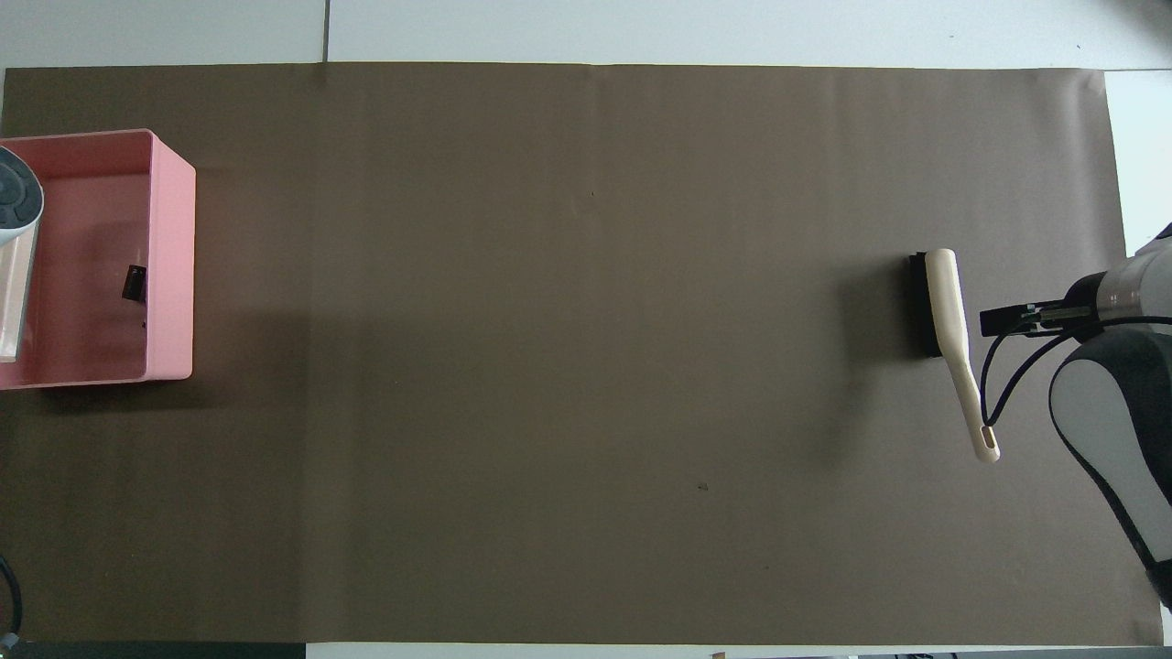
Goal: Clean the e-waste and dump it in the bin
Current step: 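Tip the dustpan over the pink bin with the left gripper, then lower the dustpan back onto the table with the left gripper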
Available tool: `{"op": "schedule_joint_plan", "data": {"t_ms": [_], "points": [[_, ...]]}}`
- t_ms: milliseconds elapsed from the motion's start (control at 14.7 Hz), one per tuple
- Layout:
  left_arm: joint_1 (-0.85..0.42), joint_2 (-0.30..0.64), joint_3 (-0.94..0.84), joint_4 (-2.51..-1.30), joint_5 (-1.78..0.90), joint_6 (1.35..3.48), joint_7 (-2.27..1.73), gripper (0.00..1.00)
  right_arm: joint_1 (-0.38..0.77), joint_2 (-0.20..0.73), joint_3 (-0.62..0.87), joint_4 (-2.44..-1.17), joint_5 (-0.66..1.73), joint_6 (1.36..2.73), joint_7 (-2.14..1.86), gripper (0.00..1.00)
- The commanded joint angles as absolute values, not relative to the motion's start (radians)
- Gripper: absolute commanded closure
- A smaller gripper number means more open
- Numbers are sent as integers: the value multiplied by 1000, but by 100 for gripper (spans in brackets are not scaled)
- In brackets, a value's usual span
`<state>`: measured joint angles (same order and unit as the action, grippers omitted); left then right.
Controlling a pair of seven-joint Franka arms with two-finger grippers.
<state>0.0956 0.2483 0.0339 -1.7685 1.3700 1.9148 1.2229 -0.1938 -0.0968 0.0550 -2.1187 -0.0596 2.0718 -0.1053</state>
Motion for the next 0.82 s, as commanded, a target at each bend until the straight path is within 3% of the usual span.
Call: {"op": "schedule_joint_plan", "data": {"t_ms": [0, 477, 750], "points": [[48, 238, 46, -1772, 1474, 1846, 1209, 100, -201, -95, 89, -1958, -55, 1915, 15, 0], [20, 233, 46, -1753, 1572, 1776, 1221, 100, -202, -86, 107, -1620, -15, 1488, 138, 0], [-21, 200, 35, -1733, 1507, 1764, 1287, 98, -5, -81, -67, -1618, -20, 1470, 140, 0]]}}
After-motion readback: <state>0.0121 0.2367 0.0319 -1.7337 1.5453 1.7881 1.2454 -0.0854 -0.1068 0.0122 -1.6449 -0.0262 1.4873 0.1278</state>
